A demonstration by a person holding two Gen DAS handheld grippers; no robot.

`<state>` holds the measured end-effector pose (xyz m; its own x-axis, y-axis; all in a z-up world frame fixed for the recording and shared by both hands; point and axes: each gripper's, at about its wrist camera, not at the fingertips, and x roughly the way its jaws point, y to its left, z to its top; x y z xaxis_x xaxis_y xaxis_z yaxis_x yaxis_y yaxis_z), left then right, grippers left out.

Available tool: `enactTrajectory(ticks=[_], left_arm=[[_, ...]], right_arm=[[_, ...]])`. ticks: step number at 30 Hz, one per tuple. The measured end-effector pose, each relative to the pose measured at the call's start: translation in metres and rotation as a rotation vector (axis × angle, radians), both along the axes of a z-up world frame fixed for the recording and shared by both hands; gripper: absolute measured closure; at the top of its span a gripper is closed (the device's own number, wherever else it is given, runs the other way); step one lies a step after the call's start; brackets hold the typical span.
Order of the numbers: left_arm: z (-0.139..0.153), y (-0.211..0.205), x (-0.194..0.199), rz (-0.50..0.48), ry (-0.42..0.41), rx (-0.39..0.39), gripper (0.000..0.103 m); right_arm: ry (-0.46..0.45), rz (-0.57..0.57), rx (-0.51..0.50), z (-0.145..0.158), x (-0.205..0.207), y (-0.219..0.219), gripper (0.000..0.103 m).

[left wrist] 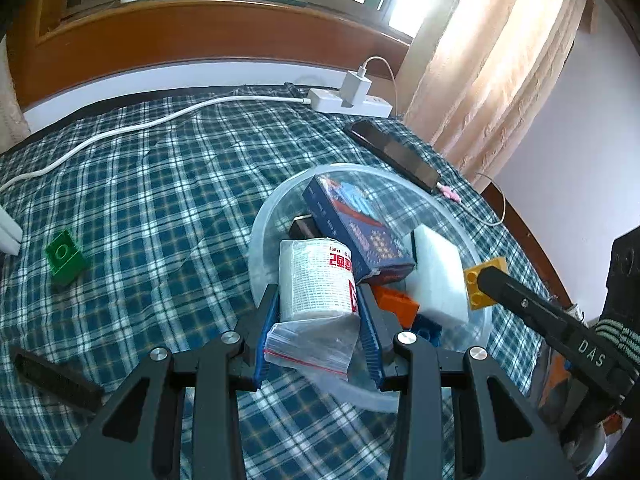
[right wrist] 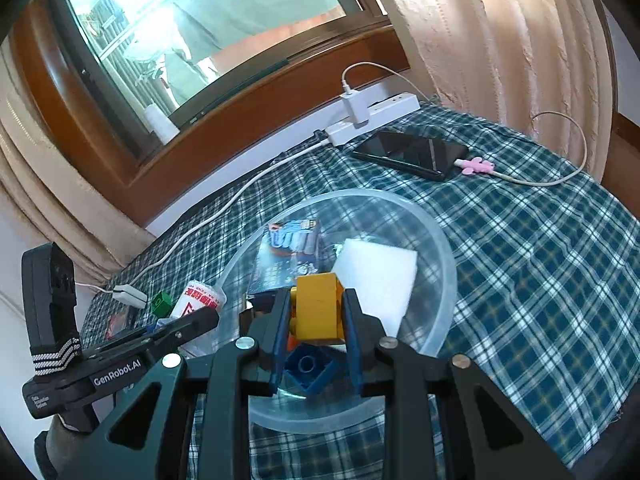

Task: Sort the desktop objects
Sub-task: 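Carry tape roll in left tool and yellow block in right tool over bowl, then open left tool releasing tape roll into bowl while right tool releases yellow block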

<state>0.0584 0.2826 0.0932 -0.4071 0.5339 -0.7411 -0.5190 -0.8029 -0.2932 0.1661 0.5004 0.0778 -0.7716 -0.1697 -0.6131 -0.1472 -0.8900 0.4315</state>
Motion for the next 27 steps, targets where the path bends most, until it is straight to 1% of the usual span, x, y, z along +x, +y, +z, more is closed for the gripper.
enactTrajectory(ticks=[6,8,9,11,13,17,27], left_arm=[[-0.004,0.008,-0.013,0.018,-0.028,0.008,0.061],[-0.008,0.009,-0.018,0.02,-0.057,0.016,0.054],[-0.008,0.01,-0.02,0.017,-0.064,0.023,0.053],[-0.008,0.011,-0.019,0.01,-0.065,0.03,0.048],[-0.006,0.012,-0.018,0.0,-0.058,0.04,0.045],[-0.004,0.012,-0.019,-0.007,-0.055,0.049,0.045],[0.003,-0.006,-0.019,0.031,-0.046,0.056,0.045]], right_arm=[[0.004,-0.023,0.0,0.0,-0.004,0.013,0.075],[0.005,-0.03,0.0,0.0,-0.007,0.018,0.075],[0.005,-0.031,0.002,0.001,-0.009,0.02,0.075],[0.008,-0.033,0.009,0.002,-0.014,0.023,0.075],[0.011,-0.032,0.018,0.004,-0.02,0.025,0.075],[0.011,-0.022,0.033,0.006,-0.036,0.026,0.075],[-0.012,0.018,0.072,0.002,-0.079,0.017,0.075]])
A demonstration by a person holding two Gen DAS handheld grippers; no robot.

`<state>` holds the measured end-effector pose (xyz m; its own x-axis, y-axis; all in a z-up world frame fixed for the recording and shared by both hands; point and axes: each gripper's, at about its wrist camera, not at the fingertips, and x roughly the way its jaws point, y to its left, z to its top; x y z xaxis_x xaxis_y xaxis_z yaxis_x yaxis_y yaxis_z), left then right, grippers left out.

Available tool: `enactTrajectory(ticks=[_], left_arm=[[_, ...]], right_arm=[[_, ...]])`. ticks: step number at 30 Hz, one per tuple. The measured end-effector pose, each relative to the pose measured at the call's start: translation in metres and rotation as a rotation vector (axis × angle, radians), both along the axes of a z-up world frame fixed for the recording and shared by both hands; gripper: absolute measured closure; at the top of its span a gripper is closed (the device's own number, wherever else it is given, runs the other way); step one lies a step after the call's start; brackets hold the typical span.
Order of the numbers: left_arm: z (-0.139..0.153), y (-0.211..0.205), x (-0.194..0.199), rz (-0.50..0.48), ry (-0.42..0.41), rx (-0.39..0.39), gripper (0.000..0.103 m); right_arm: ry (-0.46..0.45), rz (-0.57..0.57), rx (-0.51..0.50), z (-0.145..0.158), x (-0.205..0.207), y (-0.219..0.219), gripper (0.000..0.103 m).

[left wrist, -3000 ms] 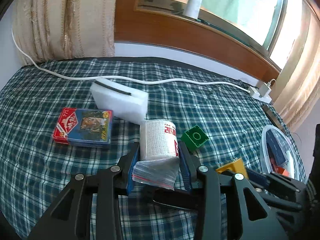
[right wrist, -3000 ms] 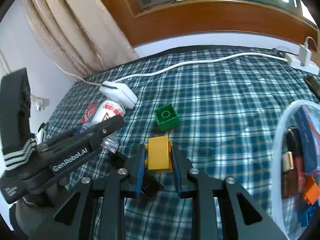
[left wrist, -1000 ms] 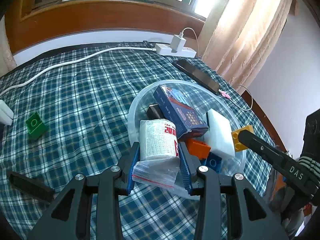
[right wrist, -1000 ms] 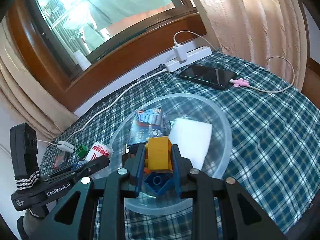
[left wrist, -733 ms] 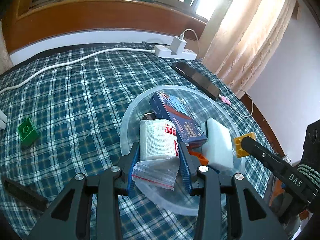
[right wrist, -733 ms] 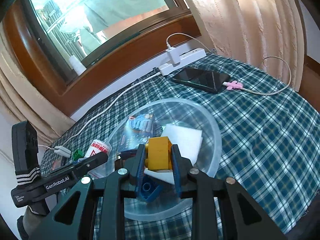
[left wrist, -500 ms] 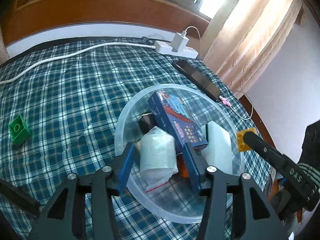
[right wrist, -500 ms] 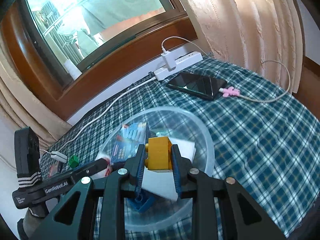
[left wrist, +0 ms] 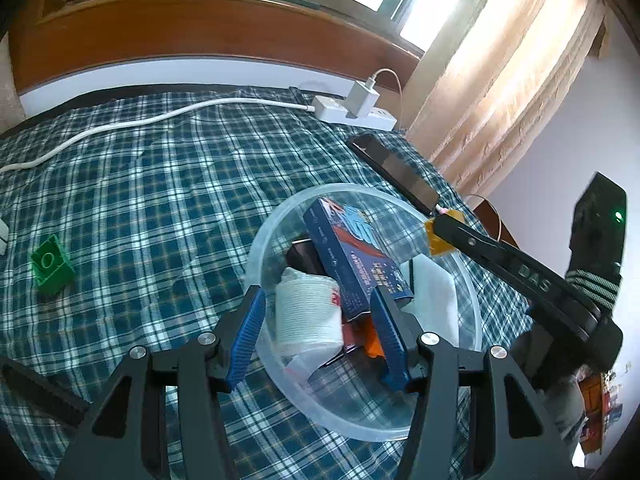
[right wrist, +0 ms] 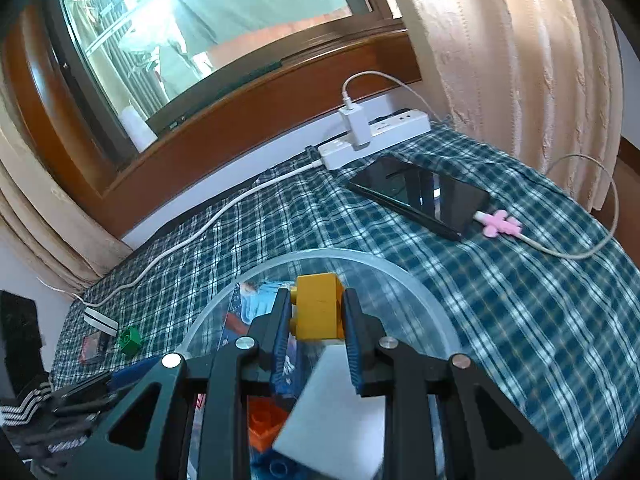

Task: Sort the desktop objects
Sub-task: 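Open left tool releasing tape roll into bowl while right tool releases yellow block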

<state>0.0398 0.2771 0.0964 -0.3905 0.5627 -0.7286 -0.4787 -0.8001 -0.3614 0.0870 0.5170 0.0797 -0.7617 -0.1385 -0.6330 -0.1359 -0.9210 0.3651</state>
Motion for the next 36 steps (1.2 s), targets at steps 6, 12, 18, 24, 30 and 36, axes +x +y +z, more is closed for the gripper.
enactTrajectory(ticks=[6,12,18,24,30,36], left_arm=[[0.002,-0.011,-0.001,0.025,0.005,-0.003,0.045],[-0.001,-0.02,-0.003,0.046,-0.005,-0.001,0.045],[0.0,-0.027,-0.003,0.06,-0.005,0.001,0.045],[0.004,-0.039,-0.003,0.089,0.002,0.001,0.045],[0.003,-0.054,-0.002,0.123,0.005,0.0,0.045],[0.003,-0.075,-0.004,0.171,0.009,0.004,0.045]], right_arm=[[-0.017,-0.004,-0.004,-0.005,-0.013,-0.002,0.074],[-0.022,-0.004,-0.001,-0.006,-0.014,-0.005,0.067],[-0.012,-0.007,0.008,-0.002,-0.01,-0.007,0.062],[0.011,0.022,0.021,0.006,0.0,-0.02,0.062],[0.034,0.059,0.018,0.015,0.01,-0.035,0.062],[0.047,0.1,0.021,0.02,0.016,-0.054,0.062]])
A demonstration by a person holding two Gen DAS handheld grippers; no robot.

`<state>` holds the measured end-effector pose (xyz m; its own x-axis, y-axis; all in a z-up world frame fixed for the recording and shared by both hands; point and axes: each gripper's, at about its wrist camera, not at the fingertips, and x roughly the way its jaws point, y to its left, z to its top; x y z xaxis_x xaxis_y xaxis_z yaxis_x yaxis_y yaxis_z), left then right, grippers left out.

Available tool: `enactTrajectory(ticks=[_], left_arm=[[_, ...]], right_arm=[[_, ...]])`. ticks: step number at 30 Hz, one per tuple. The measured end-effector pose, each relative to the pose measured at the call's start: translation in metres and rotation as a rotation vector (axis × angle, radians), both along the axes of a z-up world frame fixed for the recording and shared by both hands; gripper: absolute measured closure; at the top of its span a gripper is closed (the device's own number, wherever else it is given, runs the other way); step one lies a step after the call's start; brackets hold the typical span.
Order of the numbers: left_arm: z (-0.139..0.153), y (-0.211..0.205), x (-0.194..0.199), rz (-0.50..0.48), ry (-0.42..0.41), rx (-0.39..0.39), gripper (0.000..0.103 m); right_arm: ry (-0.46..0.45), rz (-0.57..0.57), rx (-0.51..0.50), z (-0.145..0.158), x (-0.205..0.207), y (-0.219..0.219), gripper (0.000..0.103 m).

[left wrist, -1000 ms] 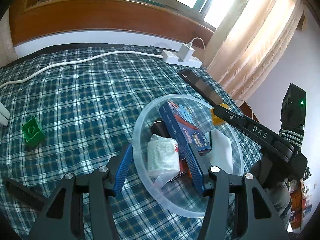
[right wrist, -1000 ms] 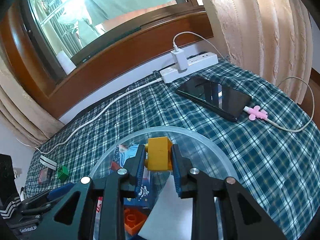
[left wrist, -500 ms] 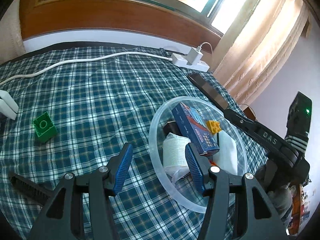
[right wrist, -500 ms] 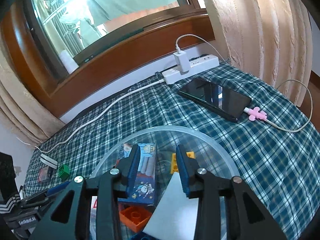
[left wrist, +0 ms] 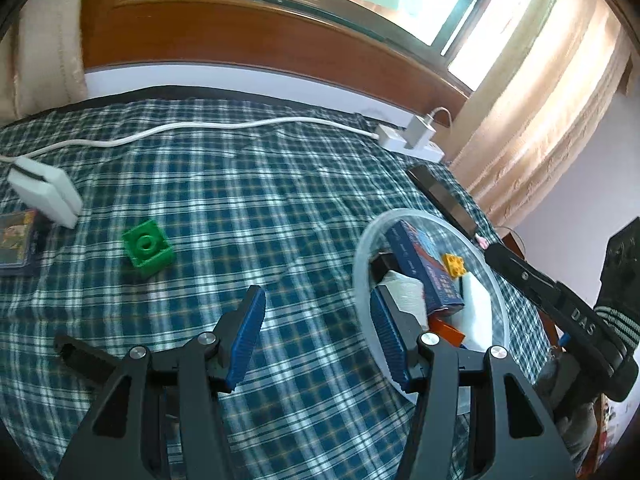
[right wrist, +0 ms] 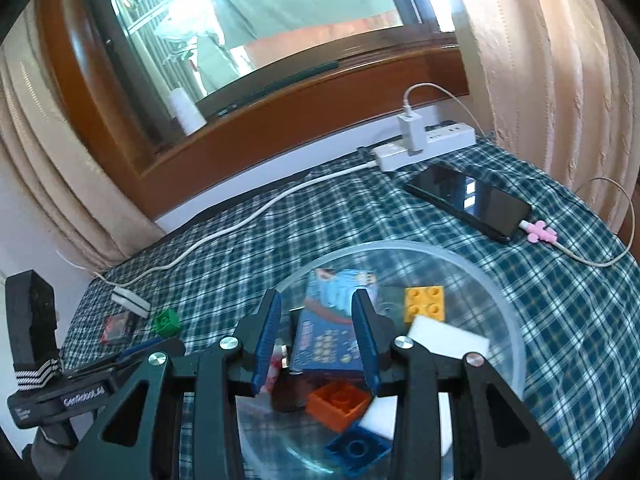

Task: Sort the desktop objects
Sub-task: 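Open left tool releasing tape roll into bowl while right tool releases yellow block, then withdraw both tools from the bowl toward the comb and green block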

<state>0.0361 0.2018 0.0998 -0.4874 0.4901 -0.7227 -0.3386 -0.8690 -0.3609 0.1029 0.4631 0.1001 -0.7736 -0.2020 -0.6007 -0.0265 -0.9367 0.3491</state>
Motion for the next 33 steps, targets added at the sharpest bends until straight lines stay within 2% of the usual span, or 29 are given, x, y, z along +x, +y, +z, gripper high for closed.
enactTrajectory(ticks=[7,11,24,33], left_arm=[[0.0,-0.027,0.001,0.046,0.002,-0.001,0.045],[0.0,-0.048,0.001,0.079,-0.001,0.001,0.045],[-0.004,-0.115,0.001,0.191,-0.014,0.008,0.045],[-0.006,-0.149,0.004,0.251,-0.014,0.029,0.045]], right_arm=[[0.007,0.041,0.002,0.006,0.005,-0.022,0.062],[0.013,0.061,0.003,0.008,0.009,-0.035,0.052],[-0.012,0.191,0.038,0.001,0.012,-0.097,0.052],[-0.067,0.32,0.054,-0.017,0.009,-0.147,0.052]])
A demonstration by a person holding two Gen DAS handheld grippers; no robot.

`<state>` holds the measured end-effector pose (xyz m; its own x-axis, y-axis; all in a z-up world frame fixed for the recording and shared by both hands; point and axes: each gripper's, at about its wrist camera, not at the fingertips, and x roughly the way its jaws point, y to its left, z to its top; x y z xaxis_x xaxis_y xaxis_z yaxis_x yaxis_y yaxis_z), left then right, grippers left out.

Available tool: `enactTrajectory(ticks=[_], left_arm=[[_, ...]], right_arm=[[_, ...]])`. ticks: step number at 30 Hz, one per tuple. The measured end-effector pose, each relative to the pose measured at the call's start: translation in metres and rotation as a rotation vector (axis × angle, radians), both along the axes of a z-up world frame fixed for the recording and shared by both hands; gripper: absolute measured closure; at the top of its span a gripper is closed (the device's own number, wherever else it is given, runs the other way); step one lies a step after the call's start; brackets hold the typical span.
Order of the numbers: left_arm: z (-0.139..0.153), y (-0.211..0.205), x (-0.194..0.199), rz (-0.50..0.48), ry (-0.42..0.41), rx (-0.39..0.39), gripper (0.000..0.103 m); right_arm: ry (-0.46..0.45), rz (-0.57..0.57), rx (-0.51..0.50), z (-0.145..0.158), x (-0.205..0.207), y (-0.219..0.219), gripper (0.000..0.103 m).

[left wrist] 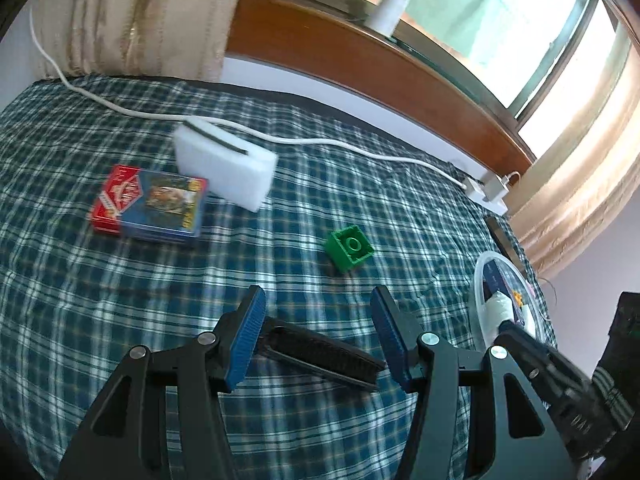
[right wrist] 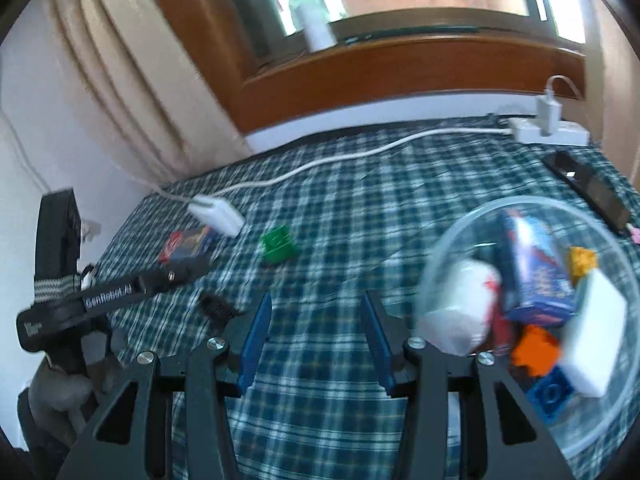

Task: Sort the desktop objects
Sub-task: 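Withdraw both tools from the bowl toward the comb and green block, then lower the right tool onto the black comb and close on it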

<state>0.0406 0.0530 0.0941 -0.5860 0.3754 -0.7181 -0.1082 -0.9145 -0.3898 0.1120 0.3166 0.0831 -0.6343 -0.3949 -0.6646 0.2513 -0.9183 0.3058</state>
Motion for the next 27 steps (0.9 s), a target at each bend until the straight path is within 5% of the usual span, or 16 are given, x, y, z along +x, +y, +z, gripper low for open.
enactTrajectory(ticks=[27], left_arm=[[-0.003,-0.049,0.003,0.073,-0.017,0.019,0.045]], right_arm=[[-0.042,0.335,0.158,-0.047,-0.028,-0.117,0.052]])
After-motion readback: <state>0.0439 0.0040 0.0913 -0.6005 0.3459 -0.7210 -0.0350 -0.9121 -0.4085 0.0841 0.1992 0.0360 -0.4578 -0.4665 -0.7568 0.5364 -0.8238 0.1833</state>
